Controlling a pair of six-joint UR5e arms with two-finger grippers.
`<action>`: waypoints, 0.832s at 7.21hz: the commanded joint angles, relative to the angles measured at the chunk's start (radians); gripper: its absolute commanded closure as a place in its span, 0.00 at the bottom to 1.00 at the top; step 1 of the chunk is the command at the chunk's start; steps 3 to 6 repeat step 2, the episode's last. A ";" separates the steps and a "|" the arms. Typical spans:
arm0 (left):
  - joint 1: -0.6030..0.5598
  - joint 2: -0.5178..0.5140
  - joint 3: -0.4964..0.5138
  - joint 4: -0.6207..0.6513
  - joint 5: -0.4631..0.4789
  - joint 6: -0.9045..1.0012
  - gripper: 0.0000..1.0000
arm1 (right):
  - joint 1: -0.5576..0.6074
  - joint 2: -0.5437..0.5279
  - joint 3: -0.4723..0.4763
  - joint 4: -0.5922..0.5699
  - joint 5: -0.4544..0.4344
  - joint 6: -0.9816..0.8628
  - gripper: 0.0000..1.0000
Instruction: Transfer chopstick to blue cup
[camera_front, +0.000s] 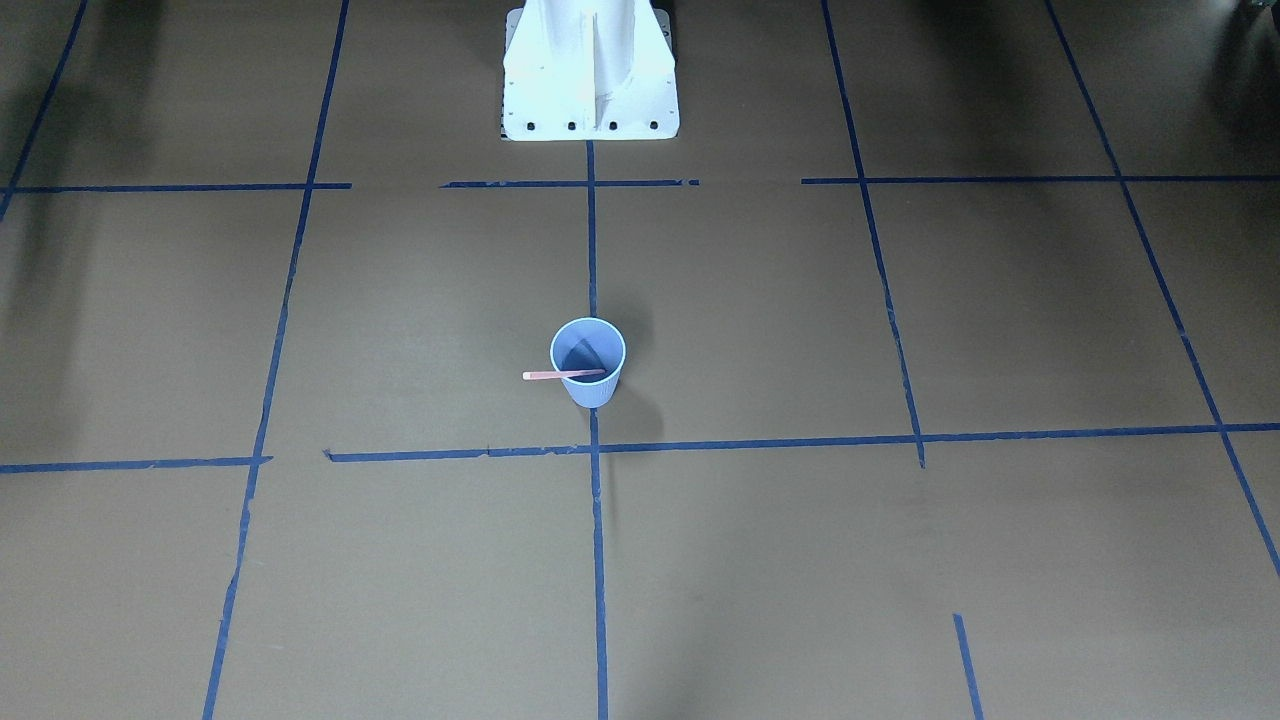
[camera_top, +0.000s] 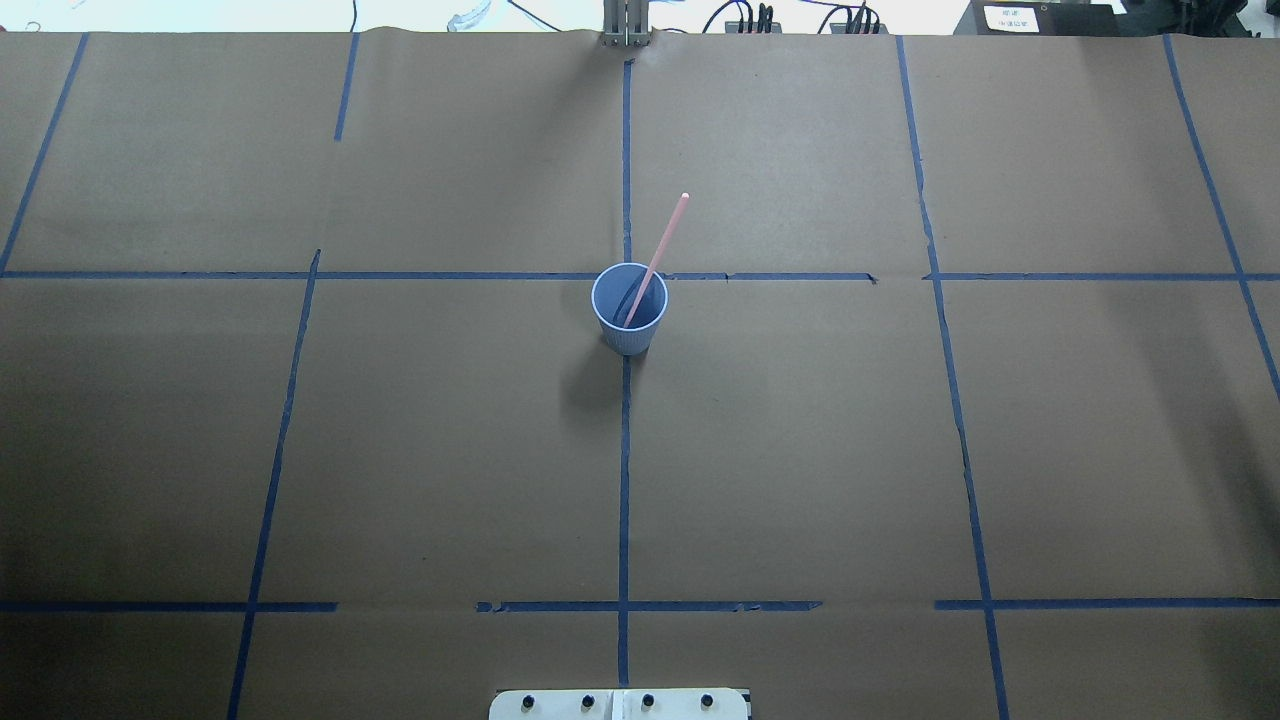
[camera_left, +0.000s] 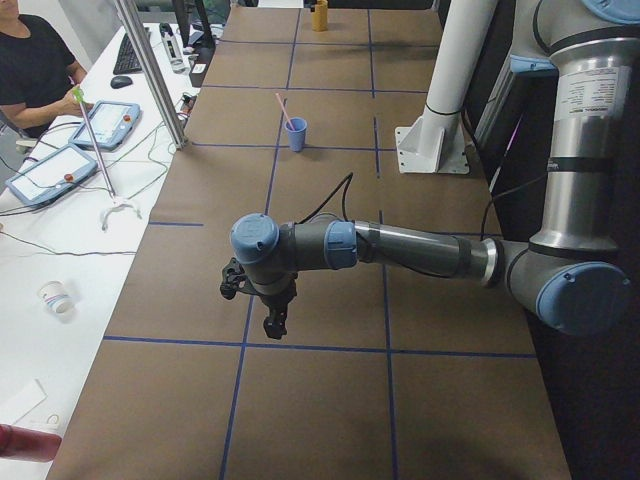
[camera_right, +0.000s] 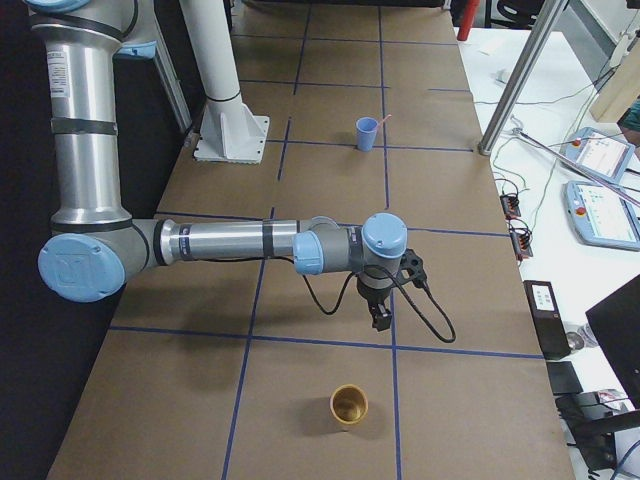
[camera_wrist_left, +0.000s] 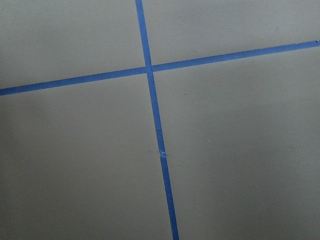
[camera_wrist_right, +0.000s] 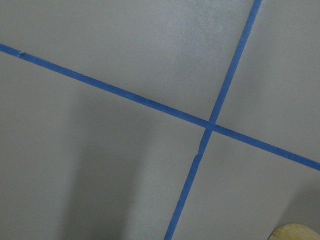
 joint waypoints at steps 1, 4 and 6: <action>0.000 0.001 -0.001 0.000 0.001 0.000 0.00 | 0.001 -0.001 0.003 0.000 0.003 0.001 0.00; 0.000 -0.004 -0.004 0.000 0.001 0.000 0.00 | -0.001 -0.001 0.003 0.000 0.004 0.004 0.00; 0.000 -0.004 -0.004 0.000 0.001 0.000 0.00 | -0.001 -0.001 0.003 0.000 0.004 0.004 0.00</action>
